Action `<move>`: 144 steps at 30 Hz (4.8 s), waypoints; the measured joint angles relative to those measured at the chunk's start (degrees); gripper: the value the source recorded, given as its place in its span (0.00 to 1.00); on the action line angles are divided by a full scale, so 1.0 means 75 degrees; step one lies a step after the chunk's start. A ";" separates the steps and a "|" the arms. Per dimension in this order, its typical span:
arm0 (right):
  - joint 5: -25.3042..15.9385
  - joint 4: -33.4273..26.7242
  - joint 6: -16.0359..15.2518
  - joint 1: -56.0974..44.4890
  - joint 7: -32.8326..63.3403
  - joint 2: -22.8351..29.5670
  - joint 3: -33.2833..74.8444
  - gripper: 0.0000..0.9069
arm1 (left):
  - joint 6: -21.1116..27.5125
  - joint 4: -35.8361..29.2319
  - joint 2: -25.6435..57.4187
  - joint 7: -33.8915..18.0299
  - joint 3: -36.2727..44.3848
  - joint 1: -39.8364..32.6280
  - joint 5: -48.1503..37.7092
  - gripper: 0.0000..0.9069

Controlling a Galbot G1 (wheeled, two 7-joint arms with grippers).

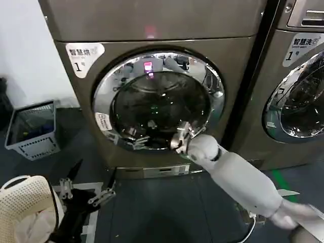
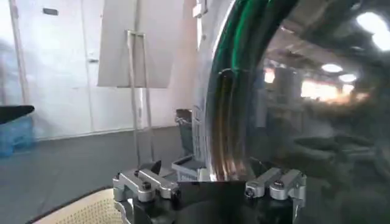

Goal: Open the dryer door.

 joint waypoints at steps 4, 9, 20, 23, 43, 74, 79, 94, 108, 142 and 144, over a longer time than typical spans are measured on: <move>-0.0013 -0.0253 0.0004 0.0188 -0.0003 0.0261 -0.0139 1.00 | 0.0000 -0.0003 0.0001 0.0001 0.0000 -0.0002 -0.0005 1.00; -0.0028 -0.0608 0.0013 0.0391 -0.0024 0.0613 -0.0283 1.00 | -0.0001 -0.0023 -0.0001 0.0004 0.0001 0.0002 -0.0005 1.00; -0.0116 -0.1250 0.0071 0.0619 -0.0144 0.1196 -0.0476 1.00 | -0.0001 -0.0087 -0.0033 0.0009 -0.0003 0.0020 -0.0006 1.00; -0.0168 -0.1417 0.0095 0.0673 -0.0242 0.1317 -0.0492 1.00 | -0.0001 -0.0094 -0.0037 0.0010 -0.0007 0.0024 -0.0007 1.00; 0.0163 -0.1692 0.0051 0.0860 -0.1412 0.1446 -0.0704 1.00 | 0.0192 0.0000 0.0013 -0.0062 -0.0338 -0.0188 -0.0498 1.00; 0.1068 0.0506 0.0663 0.0826 -0.2878 -0.0425 -0.1547 1.00 | 0.0925 0.1270 0.1309 0.0014 -0.2985 -0.1832 -0.3328 1.00; 0.1274 0.0946 0.0800 0.0814 -0.3076 -0.0823 -0.1599 1.00 | 0.0920 0.1895 0.1826 0.0140 -0.3161 -0.2171 -0.3596 1.00; 0.1771 0.1562 0.1603 0.0712 -0.5348 -0.2224 -0.1844 1.00 | 0.0448 0.3630 0.3629 0.1728 -0.2312 -0.2903 -0.3977 1.00; 0.1084 0.2191 0.1748 -0.0208 -0.7117 -0.4043 -0.1261 1.00 | 0.0144 0.3760 0.5142 0.2535 -0.0567 -0.3446 -0.3857 1.00; 0.0790 -0.0690 0.3592 -0.6181 -0.5763 -0.6664 0.5484 1.00 | 0.0155 0.2685 0.5435 0.2771 0.3532 -0.6138 -0.3259 1.00; 0.0677 -0.1365 0.3753 -0.6432 -0.5646 -0.6580 0.5767 1.00 | 0.0166 0.2721 0.5372 0.2752 0.3714 -0.6307 -0.3195 1.00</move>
